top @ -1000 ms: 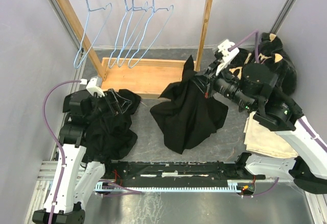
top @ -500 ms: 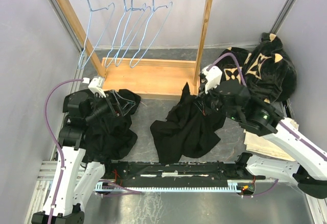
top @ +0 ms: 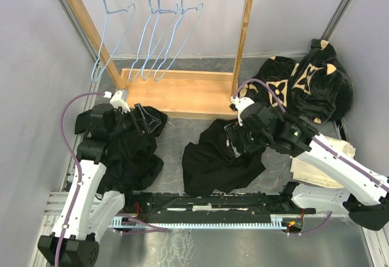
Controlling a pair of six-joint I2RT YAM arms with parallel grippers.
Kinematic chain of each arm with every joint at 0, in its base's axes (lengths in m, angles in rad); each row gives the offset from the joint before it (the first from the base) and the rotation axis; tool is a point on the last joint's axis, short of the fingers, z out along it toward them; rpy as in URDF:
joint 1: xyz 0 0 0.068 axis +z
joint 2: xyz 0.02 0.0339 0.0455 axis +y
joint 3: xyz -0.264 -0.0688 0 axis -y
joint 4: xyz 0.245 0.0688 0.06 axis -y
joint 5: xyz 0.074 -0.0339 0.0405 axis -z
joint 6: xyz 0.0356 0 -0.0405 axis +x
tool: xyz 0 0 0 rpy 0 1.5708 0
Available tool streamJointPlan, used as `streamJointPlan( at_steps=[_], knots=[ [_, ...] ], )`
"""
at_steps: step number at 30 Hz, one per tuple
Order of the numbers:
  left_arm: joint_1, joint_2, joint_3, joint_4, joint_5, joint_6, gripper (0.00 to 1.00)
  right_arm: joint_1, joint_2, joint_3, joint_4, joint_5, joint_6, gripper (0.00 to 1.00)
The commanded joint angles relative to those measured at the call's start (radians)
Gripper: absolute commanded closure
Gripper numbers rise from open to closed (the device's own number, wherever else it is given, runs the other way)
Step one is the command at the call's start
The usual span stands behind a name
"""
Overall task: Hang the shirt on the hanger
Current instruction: Adjust the shirt at the center of the board.
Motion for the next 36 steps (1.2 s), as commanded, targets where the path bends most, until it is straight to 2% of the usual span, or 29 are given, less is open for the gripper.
streamJointPlan(
  at_steps=[1, 3, 5, 7, 10, 12, 18, 27, 28, 32, 34, 35, 36],
  knots=[
    [-0.003, -0.01, -0.007, 0.023, 0.007, -0.029, 0.21, 0.001, 0.026, 0.144, 0.02, -0.012, -0.07, 0.17],
    [-0.002, -0.01, -0.016, 0.02, 0.007, -0.036, 0.21, -0.004, 0.105, 0.203, -0.058, 0.168, -0.064, 0.17],
    [-0.003, -0.006, -0.025, 0.018, 0.016, -0.044, 0.21, -0.009, 0.182, 0.231, -0.093, 0.218, -0.072, 0.16],
    [-0.003, -0.006, -0.032, 0.017, 0.031, -0.049, 0.21, -0.011, 0.224, 0.209, -0.039, 0.143, -0.132, 0.15],
    [-0.003, -0.008, -0.033, 0.011, 0.035, -0.051, 0.21, -0.015, 0.244, 0.135, 0.107, -0.082, -0.277, 0.13],
    [-0.002, -0.01, -0.028, -0.003, 0.032, -0.043, 0.21, -0.018, 0.275, 0.115, 0.141, -0.167, -0.366, 0.13],
    [-0.003, -0.019, -0.022, -0.028, 0.026, -0.03, 0.21, -0.04, 0.442, 0.157, 0.09, -0.147, -0.476, 0.15],
    [-0.003, -0.02, -0.022, -0.041, 0.019, -0.021, 0.22, -0.066, 0.55, 0.137, 0.005, -0.164, -0.469, 0.22],
    [-0.002, -0.02, -0.022, -0.041, 0.018, -0.021, 0.22, -0.068, 0.556, 0.129, 0.0, -0.15, -0.456, 0.25],
    [-0.002, -0.017, -0.022, -0.04, 0.015, -0.022, 0.22, -0.084, 0.53, 0.085, 0.014, -0.109, -0.39, 0.58],
    [-0.001, -0.014, -0.02, -0.04, 0.015, -0.022, 0.22, -0.096, 0.491, 0.067, 0.034, -0.098, -0.355, 0.86],
    [-0.002, -0.012, -0.018, -0.041, 0.014, -0.022, 0.21, -0.103, 0.464, 0.056, 0.047, -0.092, -0.333, 0.96],
    [-0.002, -0.011, -0.016, -0.041, 0.012, -0.021, 0.22, -0.111, 0.429, 0.047, 0.068, -0.097, -0.311, 1.0]
  ],
)
